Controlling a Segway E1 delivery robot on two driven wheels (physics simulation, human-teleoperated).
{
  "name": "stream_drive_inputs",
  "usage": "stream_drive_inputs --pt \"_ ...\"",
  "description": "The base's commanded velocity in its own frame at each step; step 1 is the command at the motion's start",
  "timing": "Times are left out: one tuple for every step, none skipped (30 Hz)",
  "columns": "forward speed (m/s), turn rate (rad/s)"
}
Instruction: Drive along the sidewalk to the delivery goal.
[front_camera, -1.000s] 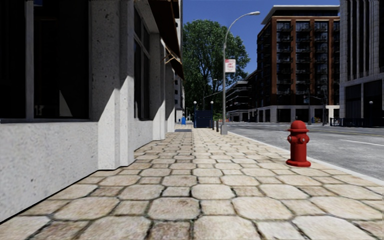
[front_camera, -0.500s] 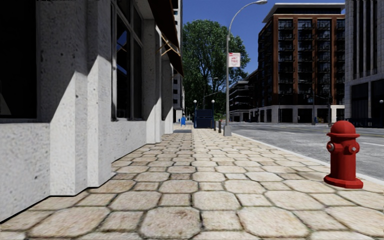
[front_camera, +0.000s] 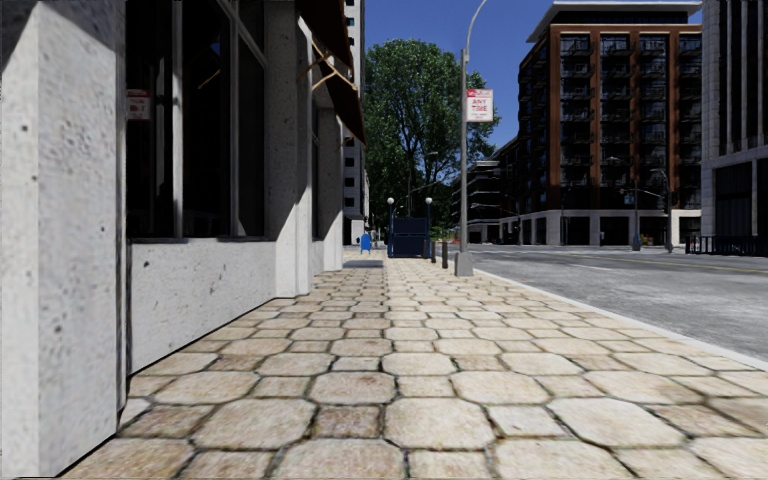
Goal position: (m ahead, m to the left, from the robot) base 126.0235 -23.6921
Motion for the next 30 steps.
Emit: stream_drive_inputs --pt "2.00 0.00" --pt "2.00 0.00" --pt "2.00 0.00" --pt "2.00 0.00" --pt "2.00 0.00" --pt "2.00 0.00" --pt "2.00 0.00" --pt "2.00 0.00" --pt "2.00 0.00" --pt "2.00 0.00" --pt "2.00 0.00" --pt "2.00 0.00" --pt "2.00 0.00" --pt "2.00 0.00" --pt "2.00 0.00" --pt "2.00 0.00" --pt "2.00 0.00" --pt "2.00 0.00" --pt "2.00 0.00" --pt "2.00 0.00" --pt "2.00 0.00" --pt "2.00 0.00" --pt "2.00 0.00" --pt "2.00 0.00" --pt "2.00 0.00" --pt "2.00 0.00" --pt "2.00 0.00" --pt "2.00 0.00" --pt "2.00 0.00" --pt "2.00 0.00"
